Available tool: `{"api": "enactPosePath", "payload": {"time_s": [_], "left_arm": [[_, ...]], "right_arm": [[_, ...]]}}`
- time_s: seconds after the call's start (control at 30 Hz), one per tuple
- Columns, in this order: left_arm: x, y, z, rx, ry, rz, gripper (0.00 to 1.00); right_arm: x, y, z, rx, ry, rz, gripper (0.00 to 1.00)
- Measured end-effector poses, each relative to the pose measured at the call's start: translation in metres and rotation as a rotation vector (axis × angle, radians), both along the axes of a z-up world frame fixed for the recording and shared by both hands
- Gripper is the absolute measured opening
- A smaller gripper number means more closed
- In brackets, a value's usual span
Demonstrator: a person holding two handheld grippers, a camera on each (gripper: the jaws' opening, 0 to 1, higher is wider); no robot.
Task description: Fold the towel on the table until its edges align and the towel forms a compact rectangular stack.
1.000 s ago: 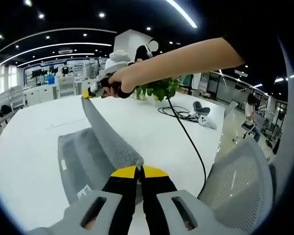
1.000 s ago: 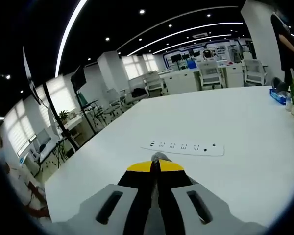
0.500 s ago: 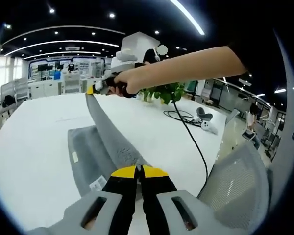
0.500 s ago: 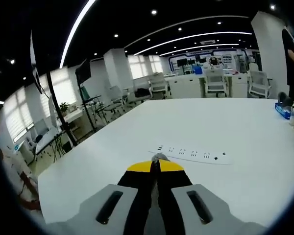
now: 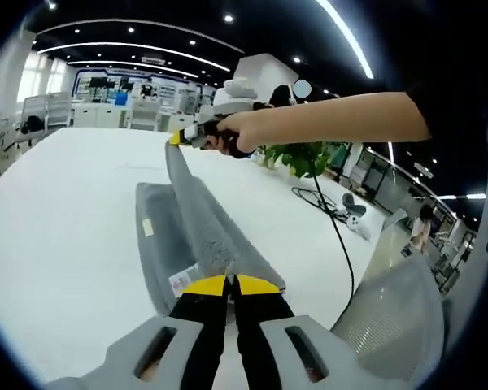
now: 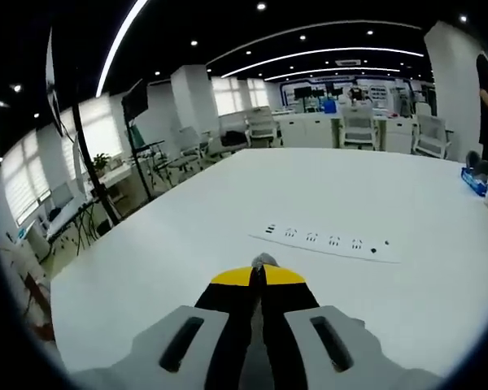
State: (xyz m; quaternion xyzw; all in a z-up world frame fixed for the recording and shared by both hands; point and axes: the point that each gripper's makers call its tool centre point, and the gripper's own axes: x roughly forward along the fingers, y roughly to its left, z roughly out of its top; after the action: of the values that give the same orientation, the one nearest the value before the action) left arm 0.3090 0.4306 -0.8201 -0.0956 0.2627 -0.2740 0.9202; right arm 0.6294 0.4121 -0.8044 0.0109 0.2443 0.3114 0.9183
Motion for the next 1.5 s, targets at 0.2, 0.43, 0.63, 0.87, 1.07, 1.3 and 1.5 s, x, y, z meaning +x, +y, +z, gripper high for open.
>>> {"api": "enactPosePath", "payload": {"time_s": [0.2,0.43,0.63,0.87,1.07,1.3,1.5], "left_arm": [[-0.001,0.016,-0.023,-0.038,0.080,0.082,0.03],[-0.001,0.033,-0.050,-0.077,0.155,0.168,0.03],[-0.001,0.032,-0.059,-0.068,0.175,0.158,0.03],[-0.003,0.037,-0.076,-0.046,0.226,0.166,0.03],[-0.007,0.044,-0.090,-0.047,0.256,0.174,0.02],[-0.005,0.040,-0.084,-0.052,0.243,0.136,0.07],[0.000,0.034,-0.075,-0.035,0.202,0.092,0.25]], "right_arm": [[0.003,0.014,-0.018,-0.013,0.020,0.015,0.00],[0.003,0.028,-0.040,-0.039,0.032,0.036,0.00],[0.007,0.039,-0.055,-0.039,0.050,0.050,0.00],[0.004,0.049,-0.066,-0.063,0.053,0.079,0.00],[0.003,0.054,-0.075,-0.074,0.062,0.086,0.00],[0.002,0.056,-0.090,-0.098,0.076,0.125,0.02],[0.005,0.056,-0.090,-0.102,0.077,0.135,0.09]]}}
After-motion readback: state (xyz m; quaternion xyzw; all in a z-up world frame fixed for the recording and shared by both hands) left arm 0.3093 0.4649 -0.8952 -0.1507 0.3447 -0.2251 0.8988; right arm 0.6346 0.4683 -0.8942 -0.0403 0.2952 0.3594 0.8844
